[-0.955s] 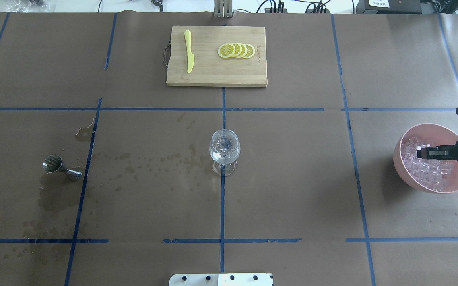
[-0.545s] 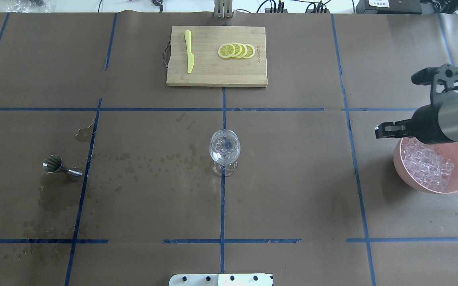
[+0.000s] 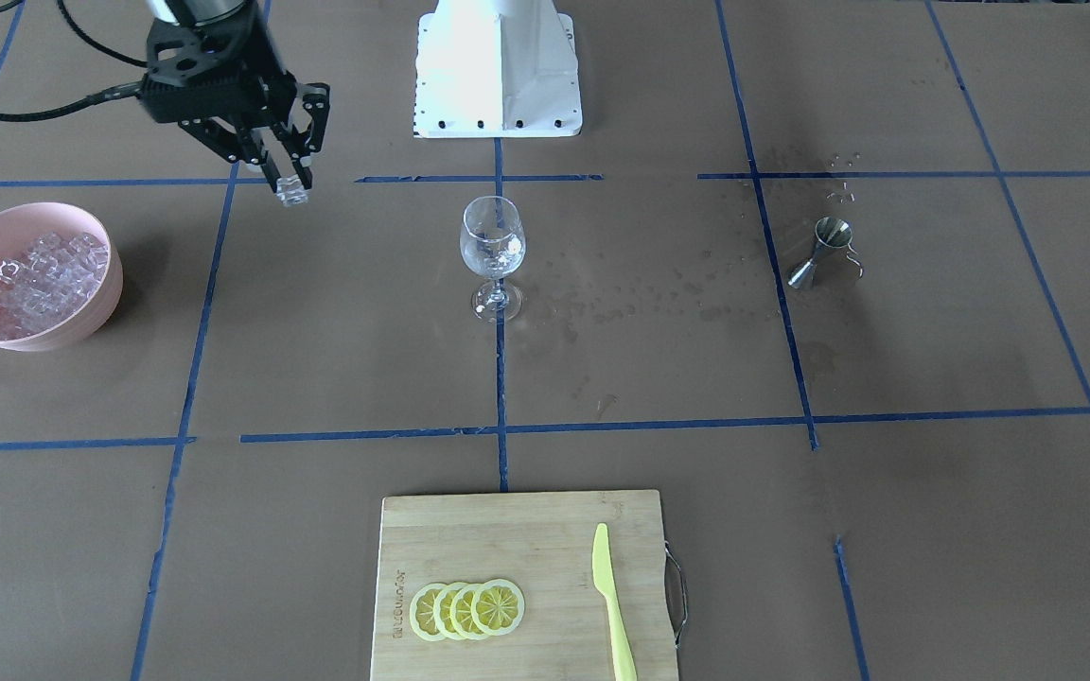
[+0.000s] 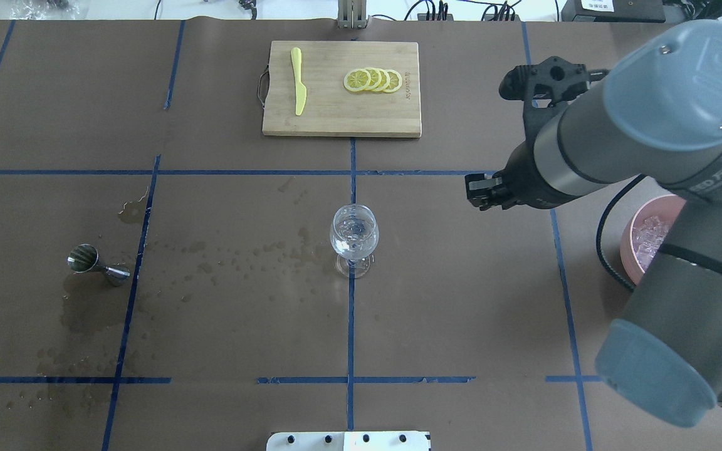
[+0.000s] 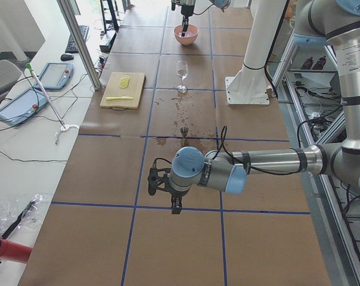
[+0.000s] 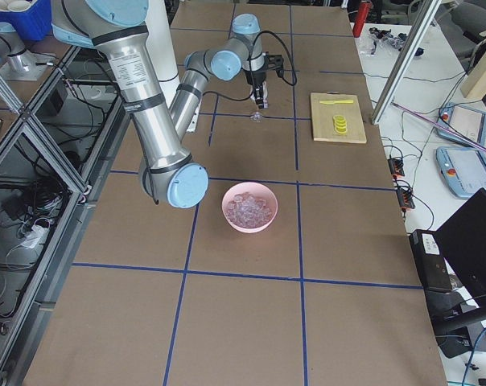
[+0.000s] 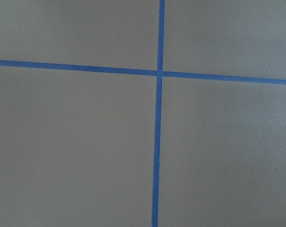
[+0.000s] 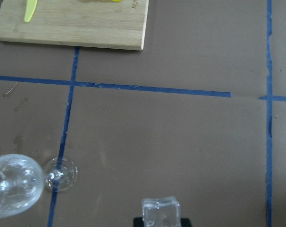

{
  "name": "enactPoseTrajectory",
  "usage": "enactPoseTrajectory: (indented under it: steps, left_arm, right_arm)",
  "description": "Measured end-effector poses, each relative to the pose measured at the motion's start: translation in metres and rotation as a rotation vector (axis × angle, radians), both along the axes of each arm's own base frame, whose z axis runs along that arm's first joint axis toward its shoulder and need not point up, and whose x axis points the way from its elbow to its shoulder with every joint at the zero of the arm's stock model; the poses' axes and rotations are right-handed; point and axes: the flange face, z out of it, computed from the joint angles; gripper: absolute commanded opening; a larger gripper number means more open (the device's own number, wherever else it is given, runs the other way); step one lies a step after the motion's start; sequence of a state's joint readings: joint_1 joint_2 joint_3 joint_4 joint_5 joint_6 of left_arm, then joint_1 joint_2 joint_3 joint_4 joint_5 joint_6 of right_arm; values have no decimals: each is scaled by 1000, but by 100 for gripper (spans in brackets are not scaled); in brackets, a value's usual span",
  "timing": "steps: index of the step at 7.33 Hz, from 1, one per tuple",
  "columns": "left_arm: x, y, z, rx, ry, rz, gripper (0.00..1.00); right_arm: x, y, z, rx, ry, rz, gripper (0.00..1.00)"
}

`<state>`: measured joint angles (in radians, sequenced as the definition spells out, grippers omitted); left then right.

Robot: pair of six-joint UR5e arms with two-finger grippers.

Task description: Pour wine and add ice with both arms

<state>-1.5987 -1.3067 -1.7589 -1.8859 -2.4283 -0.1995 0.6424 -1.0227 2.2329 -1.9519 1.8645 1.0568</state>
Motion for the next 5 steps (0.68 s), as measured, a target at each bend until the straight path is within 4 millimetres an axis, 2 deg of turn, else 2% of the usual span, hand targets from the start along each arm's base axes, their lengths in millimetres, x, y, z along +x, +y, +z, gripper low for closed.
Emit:
enactPoseTrajectory:
  steps: [2, 4, 5]
  left_arm:
    - [0, 0, -2, 4, 0, 0, 100]
    - [0, 0, -2, 5, 0, 0, 100]
    - [0, 0, -2, 5, 0, 0, 100]
  right_arm:
    - [-60, 16, -41, 10, 9, 12, 0]
    - [-119, 16, -76, -5, 27, 44, 0]
    - [-139, 15, -89, -5, 37, 58, 0]
